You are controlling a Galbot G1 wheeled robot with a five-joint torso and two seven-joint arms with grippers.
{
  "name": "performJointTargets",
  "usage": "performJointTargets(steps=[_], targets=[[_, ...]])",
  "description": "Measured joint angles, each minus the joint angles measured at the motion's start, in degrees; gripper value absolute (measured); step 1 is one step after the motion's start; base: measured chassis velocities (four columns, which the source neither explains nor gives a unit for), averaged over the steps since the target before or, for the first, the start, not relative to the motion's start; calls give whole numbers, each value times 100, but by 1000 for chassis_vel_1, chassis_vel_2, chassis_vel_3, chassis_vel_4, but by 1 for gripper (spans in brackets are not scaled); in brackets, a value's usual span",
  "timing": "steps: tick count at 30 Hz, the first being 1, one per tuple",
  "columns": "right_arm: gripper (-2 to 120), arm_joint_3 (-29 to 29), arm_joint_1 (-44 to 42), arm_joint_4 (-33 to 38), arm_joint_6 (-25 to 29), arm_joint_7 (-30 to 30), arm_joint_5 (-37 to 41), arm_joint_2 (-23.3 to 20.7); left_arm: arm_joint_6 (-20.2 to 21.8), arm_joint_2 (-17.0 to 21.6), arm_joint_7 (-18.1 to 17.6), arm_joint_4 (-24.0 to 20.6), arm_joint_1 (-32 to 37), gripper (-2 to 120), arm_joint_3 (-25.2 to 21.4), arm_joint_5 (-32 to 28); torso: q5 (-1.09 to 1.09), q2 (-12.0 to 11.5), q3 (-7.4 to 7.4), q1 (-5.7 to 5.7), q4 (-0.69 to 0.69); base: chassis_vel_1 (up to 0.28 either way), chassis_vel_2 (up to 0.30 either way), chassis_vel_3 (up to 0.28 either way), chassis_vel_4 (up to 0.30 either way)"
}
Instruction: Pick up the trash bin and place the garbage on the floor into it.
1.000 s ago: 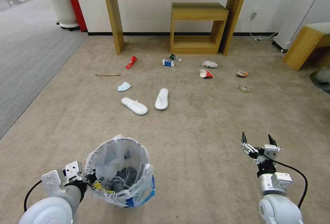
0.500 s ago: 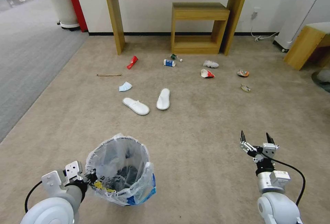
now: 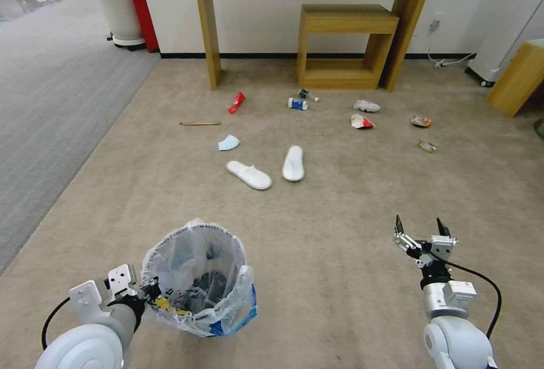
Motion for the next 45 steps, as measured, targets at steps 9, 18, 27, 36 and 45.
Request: performJointTargets(steps=[9,18,27,36,45], targets=[[97,-4,1,-6,1,-20,-53,11,0,15,7,21,-15,0,-3,0,1,0,1,0,0,185,193,-178,-179],[97,-12,7,-31,57,-44,-76,25,1,-30,13,28,-6,0,11,36,0,0,0,0,0,181,183,-182,-176],[99,-52,45,-88,181,-84,-64,21,1,-97,30,52,-18,0,37,79,2,0,0,0,0,69,65,-79,-72],[100,-63,54,-103,179,-92,-72,17,1,-124,56,65,-17,0,38,121,1,0,0,0,-1,0,0,0,0],[100,-55,86,-107,113,-103,-135,21,1,-114,85,75,-41,0,-25,153,1,0,0,0,0,0,0,0,0]])
